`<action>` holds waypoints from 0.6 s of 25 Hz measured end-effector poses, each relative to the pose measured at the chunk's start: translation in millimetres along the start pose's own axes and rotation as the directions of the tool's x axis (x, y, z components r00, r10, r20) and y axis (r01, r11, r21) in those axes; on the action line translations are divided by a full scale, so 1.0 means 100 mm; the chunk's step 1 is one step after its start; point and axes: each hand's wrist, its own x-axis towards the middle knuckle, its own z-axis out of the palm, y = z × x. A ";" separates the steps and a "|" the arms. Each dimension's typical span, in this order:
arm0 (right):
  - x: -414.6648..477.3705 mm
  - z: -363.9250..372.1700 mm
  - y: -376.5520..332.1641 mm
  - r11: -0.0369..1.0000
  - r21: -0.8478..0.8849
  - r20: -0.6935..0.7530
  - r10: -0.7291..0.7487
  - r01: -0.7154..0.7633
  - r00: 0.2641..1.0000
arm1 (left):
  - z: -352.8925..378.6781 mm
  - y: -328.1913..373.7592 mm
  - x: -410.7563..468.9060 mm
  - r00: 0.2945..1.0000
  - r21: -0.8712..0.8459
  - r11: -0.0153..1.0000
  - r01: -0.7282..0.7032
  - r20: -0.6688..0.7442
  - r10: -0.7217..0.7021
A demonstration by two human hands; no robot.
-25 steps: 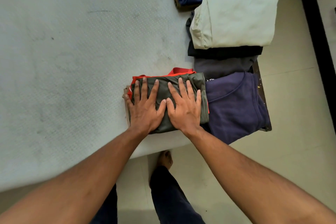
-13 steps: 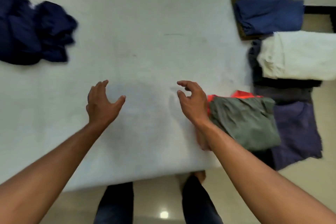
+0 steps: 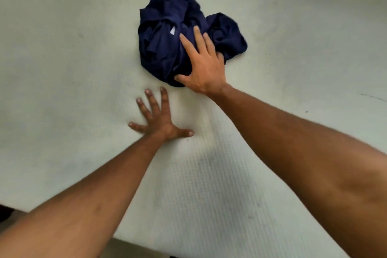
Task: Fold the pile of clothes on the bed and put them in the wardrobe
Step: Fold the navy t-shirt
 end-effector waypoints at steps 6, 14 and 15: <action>0.17 0.06 -0.01 0.997 -0.075 -0.050 0.014 -0.017 0.999 | 0.03 0.00 0.14 0.999 -0.024 0.999 0.021 0.026 -0.021; -2.11 -0.03 0.90 0.954 0.001 0.040 0.301 -0.301 0.953 | 0.04 0.07 -0.05 0.998 0.013 0.999 0.044 -0.052 -0.043; -2.40 -0.10 0.97 0.933 -0.022 0.127 0.359 -0.359 0.925 | 0.09 0.09 -0.11 0.993 -0.010 1.000 0.021 -0.115 -0.022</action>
